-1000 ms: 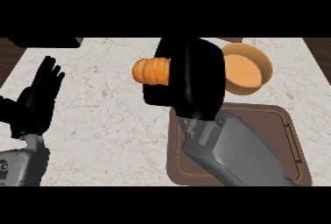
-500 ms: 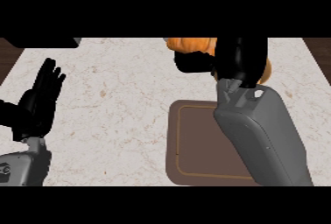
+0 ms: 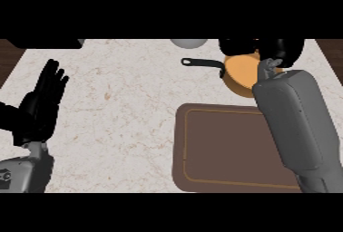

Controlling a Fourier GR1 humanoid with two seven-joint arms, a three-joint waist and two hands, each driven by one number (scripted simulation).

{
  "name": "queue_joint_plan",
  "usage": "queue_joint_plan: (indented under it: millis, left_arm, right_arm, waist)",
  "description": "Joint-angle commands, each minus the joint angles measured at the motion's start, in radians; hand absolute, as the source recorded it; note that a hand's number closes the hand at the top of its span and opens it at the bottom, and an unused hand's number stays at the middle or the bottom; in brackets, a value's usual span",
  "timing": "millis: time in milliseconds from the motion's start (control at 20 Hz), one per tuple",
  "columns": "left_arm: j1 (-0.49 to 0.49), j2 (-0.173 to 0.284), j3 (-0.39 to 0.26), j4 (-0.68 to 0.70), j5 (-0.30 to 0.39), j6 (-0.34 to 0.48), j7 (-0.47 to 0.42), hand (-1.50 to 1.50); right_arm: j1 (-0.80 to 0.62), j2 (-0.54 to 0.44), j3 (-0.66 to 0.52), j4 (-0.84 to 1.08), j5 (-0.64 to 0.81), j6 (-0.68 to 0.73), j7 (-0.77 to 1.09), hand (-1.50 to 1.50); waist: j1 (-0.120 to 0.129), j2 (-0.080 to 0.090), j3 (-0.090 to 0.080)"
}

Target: Pick the croissant from the tray and place it in the pot

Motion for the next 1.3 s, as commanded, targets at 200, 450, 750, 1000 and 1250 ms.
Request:
queue_joint_plan:
  millis: [200,450,750,1000,1250]
  left_arm:
    - [0.006,-0.003,0.003,0.001,0.012,-0.022,-0.005,0.00]
    - [-0.004,0.036,0.050,-0.023,0.038,-0.047,0.009,0.00]
    - [-0.050,0.016,0.025,0.006,-0.001,-0.014,0.035,0.00]
    - [-0.031,-0.012,0.010,0.034,0.000,-0.027,-0.025,0.00]
    - [0.015,0.000,0.004,-0.040,-0.002,-0.030,0.012,0.00]
  right_arm:
    - [-0.032,-0.089,-0.004,0.334,0.178,-0.093,-0.059,1.50]
    - [-0.053,-0.107,-0.077,0.565,0.120,-0.230,-0.240,1.50]
    - [-0.112,-0.126,-0.237,0.706,-0.079,-0.152,-0.332,-1.50]
    - [-0.142,-0.100,-0.325,0.805,-0.221,-0.104,-0.523,-1.50]
    - [-0.122,-0.040,-0.447,0.759,-0.378,-0.205,-0.721,-1.50]
  waist:
    - [0.010,0.002,0.000]
    - [0.017,0.004,0.001]
    - [0.013,0.007,0.002]
    - [0.023,0.011,0.002]
    - [0.029,0.007,0.003]
